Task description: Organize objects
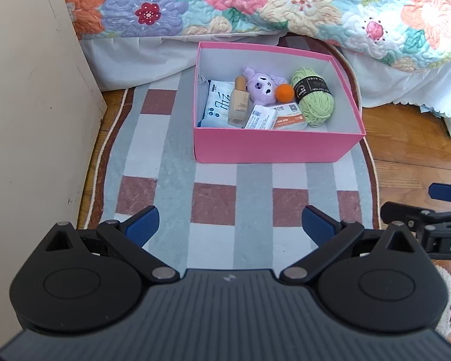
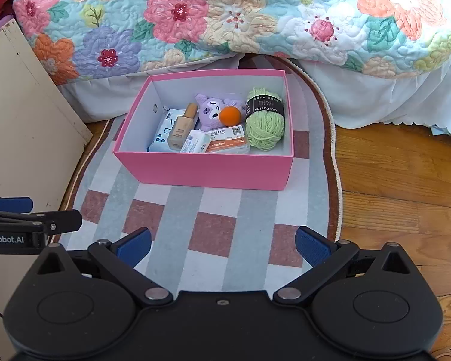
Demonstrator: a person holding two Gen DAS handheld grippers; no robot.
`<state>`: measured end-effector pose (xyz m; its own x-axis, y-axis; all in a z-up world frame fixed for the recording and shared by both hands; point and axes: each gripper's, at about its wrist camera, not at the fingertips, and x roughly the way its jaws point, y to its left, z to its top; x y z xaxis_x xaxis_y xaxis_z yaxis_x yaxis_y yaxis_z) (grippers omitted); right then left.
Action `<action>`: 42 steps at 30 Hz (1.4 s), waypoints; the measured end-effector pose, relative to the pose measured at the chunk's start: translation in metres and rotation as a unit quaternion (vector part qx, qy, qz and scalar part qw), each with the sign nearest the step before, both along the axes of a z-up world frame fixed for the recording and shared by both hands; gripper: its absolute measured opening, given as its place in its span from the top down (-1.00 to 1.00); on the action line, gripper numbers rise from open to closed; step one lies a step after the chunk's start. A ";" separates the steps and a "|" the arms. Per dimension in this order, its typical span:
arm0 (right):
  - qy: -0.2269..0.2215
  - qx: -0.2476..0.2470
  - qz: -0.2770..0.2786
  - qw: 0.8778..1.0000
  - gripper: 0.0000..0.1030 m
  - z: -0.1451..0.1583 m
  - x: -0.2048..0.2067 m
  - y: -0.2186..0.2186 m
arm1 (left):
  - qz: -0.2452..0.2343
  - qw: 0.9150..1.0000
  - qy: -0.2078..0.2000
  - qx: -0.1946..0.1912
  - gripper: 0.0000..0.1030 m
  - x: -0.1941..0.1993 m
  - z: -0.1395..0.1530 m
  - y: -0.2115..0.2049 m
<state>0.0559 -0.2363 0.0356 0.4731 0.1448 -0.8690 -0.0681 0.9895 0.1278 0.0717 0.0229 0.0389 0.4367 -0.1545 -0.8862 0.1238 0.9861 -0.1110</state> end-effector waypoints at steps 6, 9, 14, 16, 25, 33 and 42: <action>0.009 -0.006 -0.006 1.000 -1.00 -0.002 0.000 -0.002 | 0.002 0.999 -0.003 0.034 -1.00 -0.001 0.000 -0.005; 0.013 -0.017 -0.007 1.000 -1.00 -0.003 0.000 -0.001 | 0.001 0.999 0.000 0.040 -1.00 0.000 -0.001 -0.005; 0.017 -0.032 -0.009 0.999 -1.00 -0.005 0.000 0.001 | 0.001 0.999 0.012 0.036 -1.00 0.000 -0.002 -0.005; 0.020 -0.029 -0.010 0.999 -1.00 -0.006 0.001 0.001 | 0.000 0.999 0.013 0.039 -1.00 -0.001 -0.002 -0.005; 0.014 -0.030 -0.026 0.999 -1.00 -0.001 -0.004 -0.002 | -0.003 0.998 0.017 0.056 -1.00 -0.002 -0.005 -0.005; 0.014 -0.039 -0.030 0.999 -1.00 0.001 -0.006 0.000 | -0.001 0.998 0.028 0.056 -1.00 0.001 -0.007 -0.002; 0.009 -0.040 -0.031 0.999 -1.00 0.005 -0.009 0.003 | -0.006 0.998 0.043 0.056 -1.00 0.003 -0.011 -0.001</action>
